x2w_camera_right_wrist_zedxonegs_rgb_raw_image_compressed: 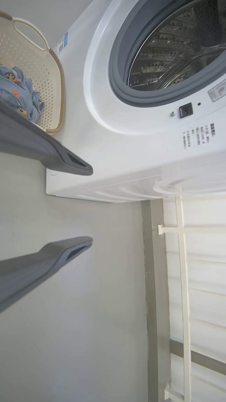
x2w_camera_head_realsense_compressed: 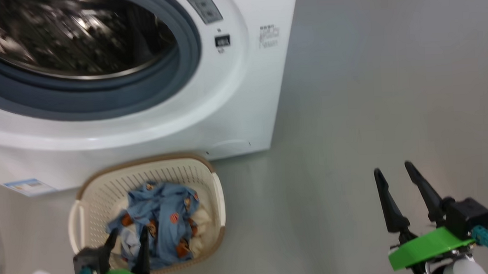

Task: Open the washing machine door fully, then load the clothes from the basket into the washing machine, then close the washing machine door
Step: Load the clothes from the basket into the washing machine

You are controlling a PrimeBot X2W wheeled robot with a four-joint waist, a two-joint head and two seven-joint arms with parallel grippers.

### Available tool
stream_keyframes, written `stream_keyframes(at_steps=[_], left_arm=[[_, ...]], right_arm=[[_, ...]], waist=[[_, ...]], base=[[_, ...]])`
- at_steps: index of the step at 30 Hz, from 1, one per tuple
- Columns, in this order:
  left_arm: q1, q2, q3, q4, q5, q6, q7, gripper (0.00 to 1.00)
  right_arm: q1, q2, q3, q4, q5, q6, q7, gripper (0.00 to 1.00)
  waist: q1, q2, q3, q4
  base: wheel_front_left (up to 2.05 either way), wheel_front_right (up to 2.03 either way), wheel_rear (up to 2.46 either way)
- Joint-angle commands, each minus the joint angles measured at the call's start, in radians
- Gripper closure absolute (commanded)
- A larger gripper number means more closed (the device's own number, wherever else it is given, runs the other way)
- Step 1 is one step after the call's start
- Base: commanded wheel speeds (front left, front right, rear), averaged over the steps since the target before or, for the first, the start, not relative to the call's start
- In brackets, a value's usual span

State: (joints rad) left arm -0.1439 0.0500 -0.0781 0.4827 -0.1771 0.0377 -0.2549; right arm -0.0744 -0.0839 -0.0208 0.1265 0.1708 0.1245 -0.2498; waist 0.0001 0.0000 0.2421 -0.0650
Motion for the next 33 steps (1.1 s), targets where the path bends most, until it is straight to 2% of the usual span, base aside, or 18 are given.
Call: stream_keyframes(at_steps=[1,12,19,29,33], left_arm=[[-0.068,0.028,0.030,0.043,0.003,-0.011,0.002,0.00],[-0.292,0.083,0.051,0.312,-0.020,-0.046,-0.003,0.00],[-0.443,0.100,0.044,0.465,-0.025,-0.069,-0.005,0.00],[-0.601,0.129,0.048,0.668,-0.035,-0.032,0.007,0.00],[-0.643,0.147,0.050,0.714,-0.043,-0.034,0.005,0.00]], right_arm=[[-0.044,-0.004,0.030,-0.029,0.012,0.006,-0.012,0.00],[-0.152,-0.004,0.052,-0.058,0.027,0.006,-0.012,0.00],[-0.205,-0.006,0.048,-0.092,0.032,0.006,-0.012,0.00],[-0.236,-0.005,0.016,-0.120,0.042,0.006,-0.012,0.00],[-0.236,-0.003,0.006,-0.125,0.046,0.006,-0.012,0.00]], waist=[[-0.0001,0.0000,0.137,-0.059],[-0.0001,0.0000,0.331,-0.132],[-0.0001,0.0000,0.454,-0.152],[-0.0001,0.0000,0.551,-0.175],[-0.0001,0.0000,0.570,-0.183]], base=[[0.00,0.00,0.00],[0.00,0.00,0.00],[0.00,0.00,0.00],[0.00,0.00,0.00],[0.00,0.00,0.00]])
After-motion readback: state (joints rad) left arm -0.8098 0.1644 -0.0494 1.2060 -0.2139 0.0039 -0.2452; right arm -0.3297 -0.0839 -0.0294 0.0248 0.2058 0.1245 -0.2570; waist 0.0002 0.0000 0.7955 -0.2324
